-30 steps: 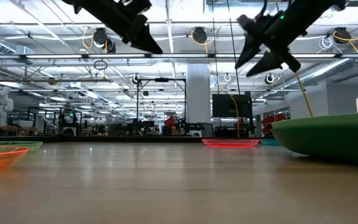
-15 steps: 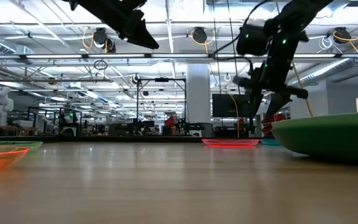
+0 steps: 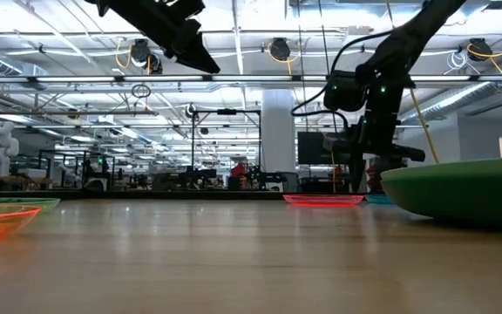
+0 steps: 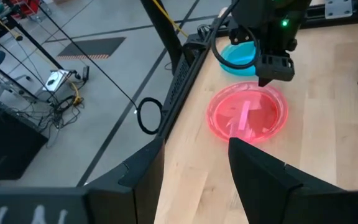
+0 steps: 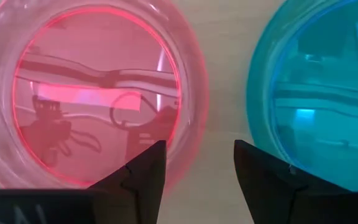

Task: Stack plastic plates
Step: Stack the small pink plate on top of the purple plate

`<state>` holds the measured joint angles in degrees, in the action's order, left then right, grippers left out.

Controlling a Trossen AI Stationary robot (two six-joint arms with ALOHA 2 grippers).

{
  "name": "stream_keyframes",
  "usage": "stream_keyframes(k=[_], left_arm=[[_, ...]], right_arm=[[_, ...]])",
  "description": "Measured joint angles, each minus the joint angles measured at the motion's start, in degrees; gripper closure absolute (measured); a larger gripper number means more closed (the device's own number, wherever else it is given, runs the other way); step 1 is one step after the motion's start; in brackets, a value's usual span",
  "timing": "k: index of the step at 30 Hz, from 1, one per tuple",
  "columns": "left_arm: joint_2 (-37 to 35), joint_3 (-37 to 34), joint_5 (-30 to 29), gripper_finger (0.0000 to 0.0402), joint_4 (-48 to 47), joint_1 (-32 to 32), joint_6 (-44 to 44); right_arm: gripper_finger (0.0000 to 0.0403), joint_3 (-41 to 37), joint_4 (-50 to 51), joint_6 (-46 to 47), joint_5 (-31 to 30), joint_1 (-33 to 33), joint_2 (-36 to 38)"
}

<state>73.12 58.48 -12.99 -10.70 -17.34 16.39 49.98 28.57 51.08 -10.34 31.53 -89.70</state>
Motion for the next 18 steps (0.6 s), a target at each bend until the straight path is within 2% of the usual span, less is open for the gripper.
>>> stream_keyframes(k=[18], left_arm=[[0.02,0.00,0.01,0.0215,-0.28,0.00,-1.12]], right_arm=[[0.0222,0.07,-4.58,-2.18,-0.28,0.72,-5.53]])
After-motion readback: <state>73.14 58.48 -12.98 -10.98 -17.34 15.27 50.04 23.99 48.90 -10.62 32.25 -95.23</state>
